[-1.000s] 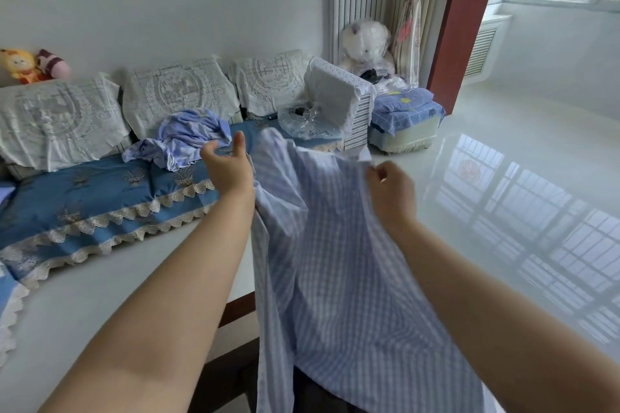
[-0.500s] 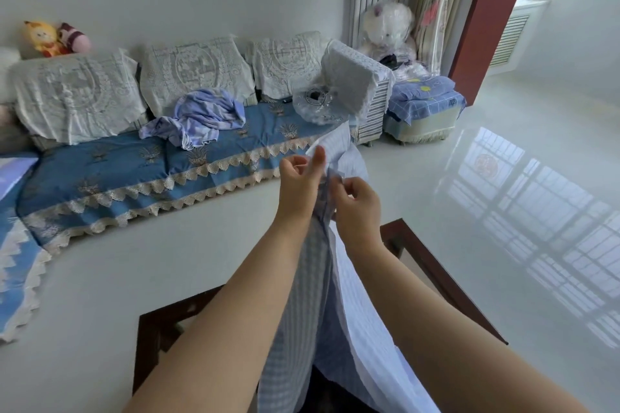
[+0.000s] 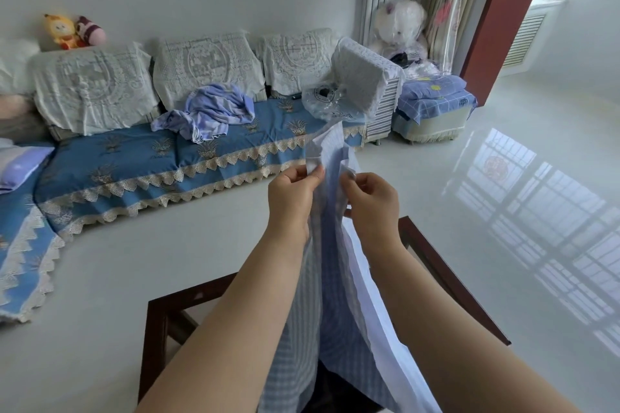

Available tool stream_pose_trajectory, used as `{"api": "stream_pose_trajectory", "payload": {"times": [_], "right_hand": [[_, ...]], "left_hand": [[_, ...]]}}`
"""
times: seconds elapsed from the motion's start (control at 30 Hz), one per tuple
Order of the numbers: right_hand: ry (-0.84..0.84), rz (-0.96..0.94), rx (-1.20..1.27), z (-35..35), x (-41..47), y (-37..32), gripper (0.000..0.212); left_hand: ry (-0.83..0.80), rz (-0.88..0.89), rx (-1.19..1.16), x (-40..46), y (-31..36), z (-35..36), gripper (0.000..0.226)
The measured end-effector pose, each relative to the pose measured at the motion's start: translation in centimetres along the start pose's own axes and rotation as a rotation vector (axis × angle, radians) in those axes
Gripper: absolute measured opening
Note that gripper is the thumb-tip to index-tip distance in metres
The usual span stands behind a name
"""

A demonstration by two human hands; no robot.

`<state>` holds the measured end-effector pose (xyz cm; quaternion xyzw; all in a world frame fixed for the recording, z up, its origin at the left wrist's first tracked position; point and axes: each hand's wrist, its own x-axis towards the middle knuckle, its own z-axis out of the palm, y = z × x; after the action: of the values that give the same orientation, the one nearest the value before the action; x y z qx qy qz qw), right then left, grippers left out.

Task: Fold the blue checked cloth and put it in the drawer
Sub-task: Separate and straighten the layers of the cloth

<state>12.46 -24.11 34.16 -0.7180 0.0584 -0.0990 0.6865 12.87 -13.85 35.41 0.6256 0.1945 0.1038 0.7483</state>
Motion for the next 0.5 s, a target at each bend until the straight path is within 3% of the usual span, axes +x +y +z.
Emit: {"api": "stream_pose_trajectory", "payload": {"times": [0.3,0.5], "right_hand": [[-0.058,-0.022,-0.024,0.8,-1.0,-1.0,0.030],[-0.157,0.022,0.058,0.6,-1.4,-1.7,0.022]], "left_hand": [[0.034,0.241,0.172,-2.4,-1.2,-0.5,0.013],[0.066,0.535,0.510,-3.0,-1.4,-1.5,0.026]]}}
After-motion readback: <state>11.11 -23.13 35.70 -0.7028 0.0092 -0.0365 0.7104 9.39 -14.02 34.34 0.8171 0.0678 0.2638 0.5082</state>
